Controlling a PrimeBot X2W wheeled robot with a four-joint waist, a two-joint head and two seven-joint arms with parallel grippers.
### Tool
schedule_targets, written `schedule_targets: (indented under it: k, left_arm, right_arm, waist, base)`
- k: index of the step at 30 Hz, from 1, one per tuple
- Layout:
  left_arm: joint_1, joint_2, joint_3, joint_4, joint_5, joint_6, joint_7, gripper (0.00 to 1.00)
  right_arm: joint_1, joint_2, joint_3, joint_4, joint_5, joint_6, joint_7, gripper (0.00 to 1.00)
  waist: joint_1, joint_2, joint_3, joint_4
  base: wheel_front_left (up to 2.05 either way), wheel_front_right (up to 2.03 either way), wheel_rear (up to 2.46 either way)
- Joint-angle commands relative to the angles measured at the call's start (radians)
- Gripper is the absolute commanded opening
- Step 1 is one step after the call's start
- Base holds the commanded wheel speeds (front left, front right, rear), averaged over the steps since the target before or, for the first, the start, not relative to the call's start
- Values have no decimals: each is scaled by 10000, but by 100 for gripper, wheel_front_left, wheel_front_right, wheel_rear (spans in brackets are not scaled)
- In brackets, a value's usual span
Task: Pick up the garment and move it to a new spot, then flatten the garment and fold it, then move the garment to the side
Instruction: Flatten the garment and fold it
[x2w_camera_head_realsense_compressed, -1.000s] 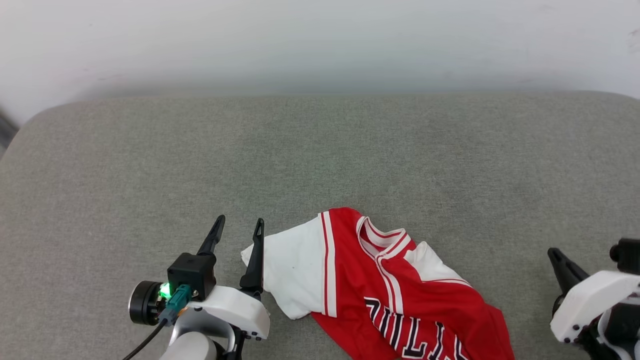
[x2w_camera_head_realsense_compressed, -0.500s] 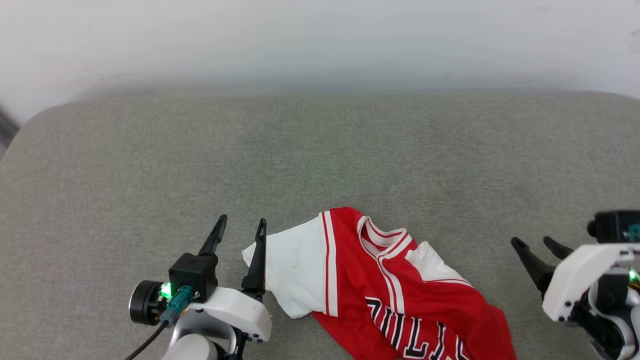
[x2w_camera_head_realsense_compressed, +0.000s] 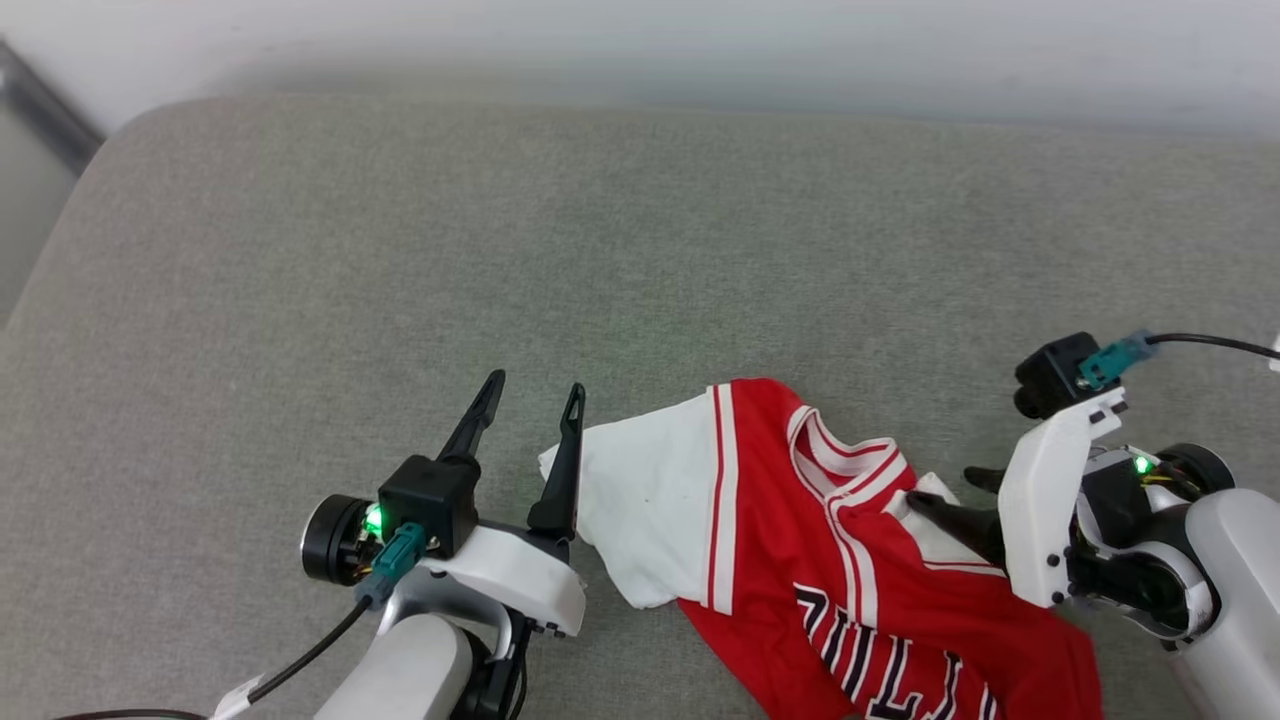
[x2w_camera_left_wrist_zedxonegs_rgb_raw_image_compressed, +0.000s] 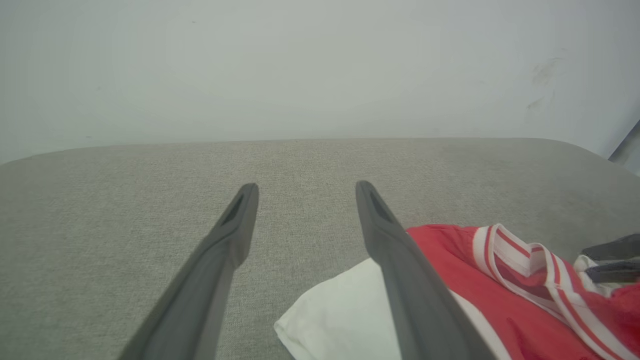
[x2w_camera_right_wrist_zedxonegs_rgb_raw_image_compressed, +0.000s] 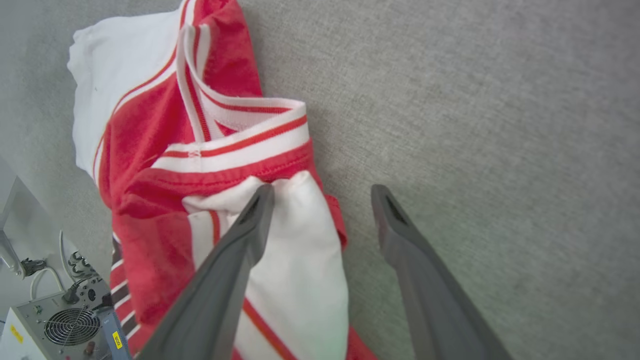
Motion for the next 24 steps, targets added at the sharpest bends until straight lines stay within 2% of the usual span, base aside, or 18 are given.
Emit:
schedule_targets:
  k: [1,6,7,8,15,17,20,24]
  left_arm:
    - [-170,-45,7,42,26,-17,-68,100]
    - [-297,-144,14,179,61,-86,-153,100]
    - [-307,-146,28,202,68,-72,-161,100]
    - [-323,-157,38,218,75,-79,-175,100]
    - [-328,-188,110,339,92,-63,-223,100]
    - [-279,-198,127,360,101,-34,-230,100]
    - [-177,-156,164,389,112,-7,-239,100]
    - [-52,-118,175,382,82,-9,-254,100]
  right_arm:
    - [-236,-187,256,80,233,-4,125,100]
    - [-697,-799,1379,84,1064,-4,281,98]
    - [-787,-900,1536,89,1210,-4,215,19]
    - [-850,-976,1675,136,1383,-4,229,0]
    - [-1297,-1315,2062,279,1997,-4,-204,0]
    - [-1438,-1513,1955,416,1806,-5,-525,0]
    - [-1549,-1479,1577,738,1544,-5,-1078,0]
    - [-1504,-1323,344,1550,932,-7,-1913,0]
  waist:
    - [-1,0,204,200]
    - [-1,0,377,312]
    - [-1,0,401,313]
    - [-1,0,421,309]
    - [-1,0,396,179]
    - [-1,0,333,113]
    - [-1,0,197,-19]
    - [-1,0,33,-179]
  base:
    - [0,0,0]
    - [0,0,0]
    - [0,0,0]
    - [0,0,0]
    - [0,0,0]
    - [0,0,0]
    - [0,0,0]
    - [0,0,0]
